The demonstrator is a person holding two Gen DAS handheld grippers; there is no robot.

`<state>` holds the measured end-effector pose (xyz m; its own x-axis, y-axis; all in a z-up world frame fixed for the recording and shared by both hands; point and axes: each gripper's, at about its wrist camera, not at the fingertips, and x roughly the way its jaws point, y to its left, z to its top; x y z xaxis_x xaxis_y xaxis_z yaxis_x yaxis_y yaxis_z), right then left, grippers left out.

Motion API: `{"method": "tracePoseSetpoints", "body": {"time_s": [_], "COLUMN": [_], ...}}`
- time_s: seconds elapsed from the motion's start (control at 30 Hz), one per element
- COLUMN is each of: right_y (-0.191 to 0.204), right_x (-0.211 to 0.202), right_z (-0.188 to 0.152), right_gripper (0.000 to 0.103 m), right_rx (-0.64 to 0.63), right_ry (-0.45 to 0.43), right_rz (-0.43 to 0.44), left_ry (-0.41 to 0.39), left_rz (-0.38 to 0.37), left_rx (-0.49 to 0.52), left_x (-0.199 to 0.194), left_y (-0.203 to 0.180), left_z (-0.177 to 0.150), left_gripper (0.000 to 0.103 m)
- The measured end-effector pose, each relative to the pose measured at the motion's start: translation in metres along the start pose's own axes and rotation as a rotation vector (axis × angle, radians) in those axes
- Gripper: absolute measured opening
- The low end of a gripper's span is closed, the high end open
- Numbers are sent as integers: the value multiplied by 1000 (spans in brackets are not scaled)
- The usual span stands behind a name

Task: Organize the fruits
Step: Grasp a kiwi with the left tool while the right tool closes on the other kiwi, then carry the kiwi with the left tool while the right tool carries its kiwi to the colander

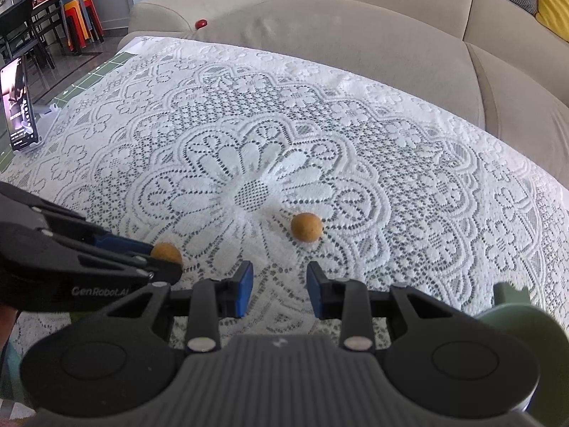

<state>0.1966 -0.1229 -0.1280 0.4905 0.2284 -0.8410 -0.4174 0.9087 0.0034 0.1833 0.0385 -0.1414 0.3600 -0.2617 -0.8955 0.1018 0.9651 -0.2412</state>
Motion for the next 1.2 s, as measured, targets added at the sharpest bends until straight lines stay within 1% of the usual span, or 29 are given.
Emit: {"method": "tracePoseSetpoints", "body": {"time_s": [0.27,0.43,0.73,0.87,0.93,0.97,1.13,1.2], "right_y": [-5,-9,-10,-10,-10,-11,-13,-12], "right_x": [12,24,41,46,47,48,48,42], "right_z": [19,30,34,34,34,35,34,34], "right_gripper": [30,31,30,28,23,19,17,17], "right_rx": [-9,-11,-6,0,-1,-3,-6,-2], "right_ry": [6,11,39,44,45,46,50,37], "right_rz": [-28,-41,-25,-30,-39,-46,-49,-47], "left_ry": [-25,-35,-33,-30,-31,-33,-41,-44], "left_rz": [26,28,23,20,20,21,23,25], "left_rx": [1,-7,-18,-37,-41,-40,-38,-39], "left_x": [-8,-7,-4,-4,-6,-6,-13,-17], "left_y": [1,4,8,11,12,12,9,7], "left_z": [14,24,28,28,28,27,25,24], "left_gripper": [29,29,29,29,29,29,29,29]}}
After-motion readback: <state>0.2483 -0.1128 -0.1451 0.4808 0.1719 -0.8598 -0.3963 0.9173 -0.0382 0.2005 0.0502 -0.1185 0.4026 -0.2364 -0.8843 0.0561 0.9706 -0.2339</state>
